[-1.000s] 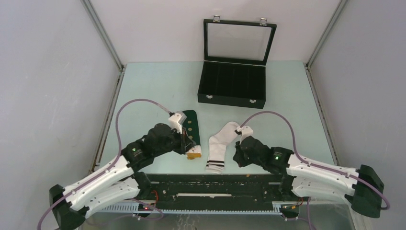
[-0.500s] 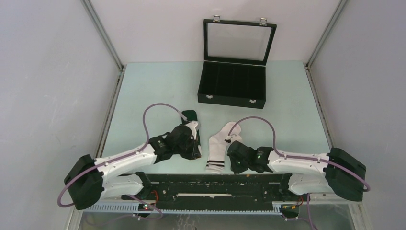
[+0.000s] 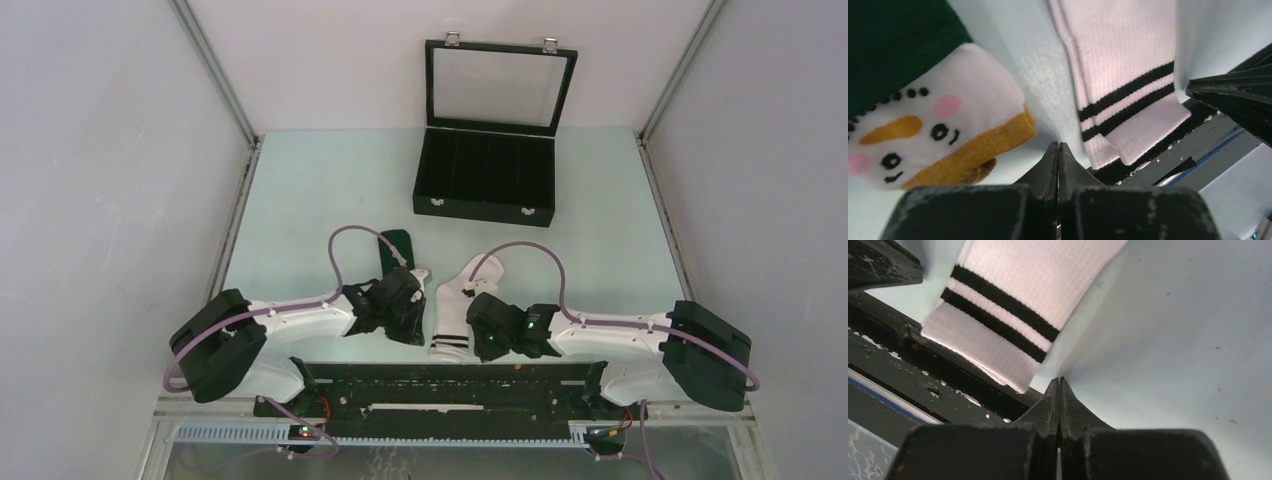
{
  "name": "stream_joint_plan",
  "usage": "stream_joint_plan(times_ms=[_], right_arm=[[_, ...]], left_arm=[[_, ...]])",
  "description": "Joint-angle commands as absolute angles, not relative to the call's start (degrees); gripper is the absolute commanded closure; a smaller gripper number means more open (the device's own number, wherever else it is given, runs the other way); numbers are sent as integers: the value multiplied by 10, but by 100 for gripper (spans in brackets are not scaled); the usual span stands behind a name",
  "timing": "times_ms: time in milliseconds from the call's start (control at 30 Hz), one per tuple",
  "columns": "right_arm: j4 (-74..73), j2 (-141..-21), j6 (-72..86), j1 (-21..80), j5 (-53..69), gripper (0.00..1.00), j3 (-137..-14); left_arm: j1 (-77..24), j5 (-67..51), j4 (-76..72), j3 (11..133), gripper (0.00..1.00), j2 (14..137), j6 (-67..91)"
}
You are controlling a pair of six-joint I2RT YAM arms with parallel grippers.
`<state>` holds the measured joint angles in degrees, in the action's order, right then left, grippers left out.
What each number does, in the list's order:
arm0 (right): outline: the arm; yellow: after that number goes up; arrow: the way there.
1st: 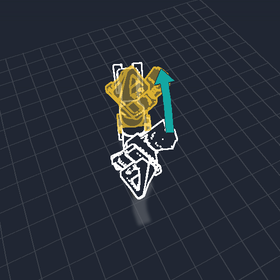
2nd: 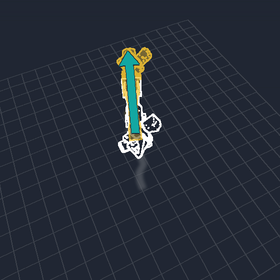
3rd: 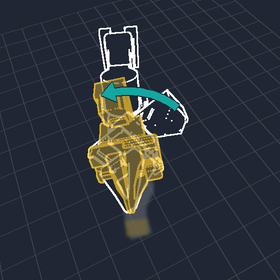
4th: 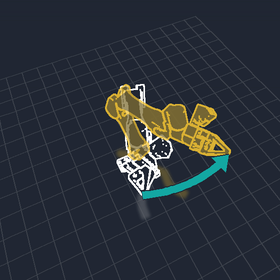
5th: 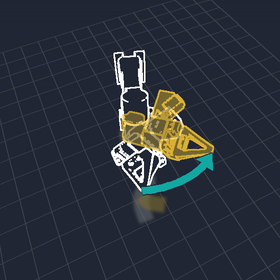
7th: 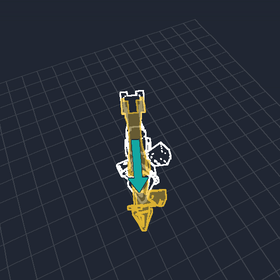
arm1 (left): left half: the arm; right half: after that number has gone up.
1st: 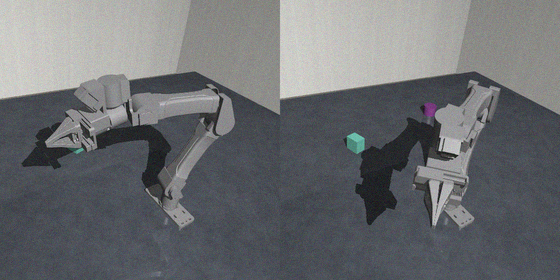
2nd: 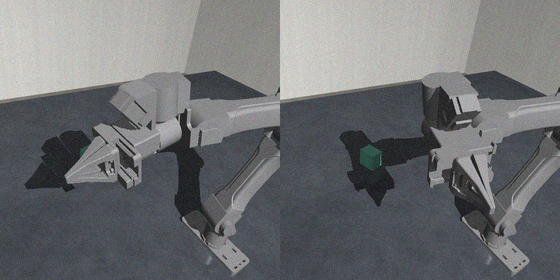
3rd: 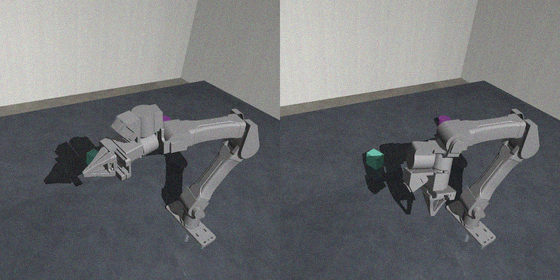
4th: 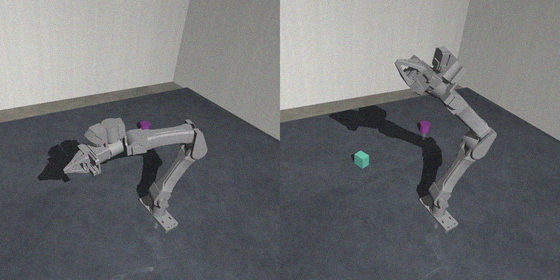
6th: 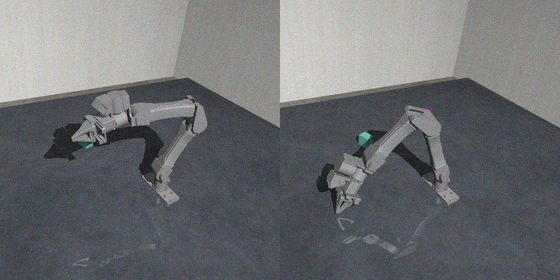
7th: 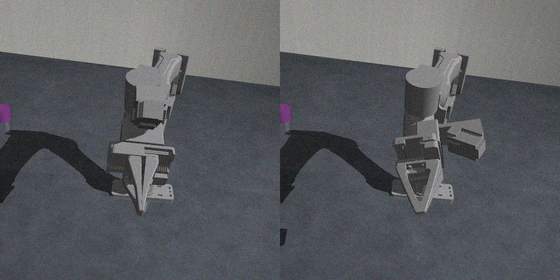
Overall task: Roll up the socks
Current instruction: Roll a pair of socks at the center of the board.
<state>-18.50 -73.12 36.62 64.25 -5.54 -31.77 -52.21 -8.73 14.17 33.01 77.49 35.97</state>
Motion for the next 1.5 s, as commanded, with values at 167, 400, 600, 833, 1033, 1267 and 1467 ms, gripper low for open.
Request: stream_joint_plan(times_ms=[167, 400, 600, 833, 1033, 1267, 1467], right_arm=[[-157, -769, 372, 653, -53, 100, -361], [-158, -796, 366, 680, -52, 100, -381], [-166, -798, 364, 691, -58, 100, -389], [-211, -783, 357, 689, -100, 100, -401], [-231, -756, 338, 691, -122, 100, -407], [-198, -705, 265, 725, -116, 79, -405], [-114, -669, 157, 750, -94, 53, -359]], left_arm=[[-541, -105, 117, 360, 100, 823, 364], [-548, -107, 110, 357, 100, 830, 367], [-549, -102, 109, 352, 100, 825, 370], [-549, -83, 125, 354, 100, 795, 368], [-549, -45, 167, 370, 100, 745, 360], [-549, -2, 222, 382, 100, 684, 349], [-549, 38, 253, 377, 100, 609, 353]])
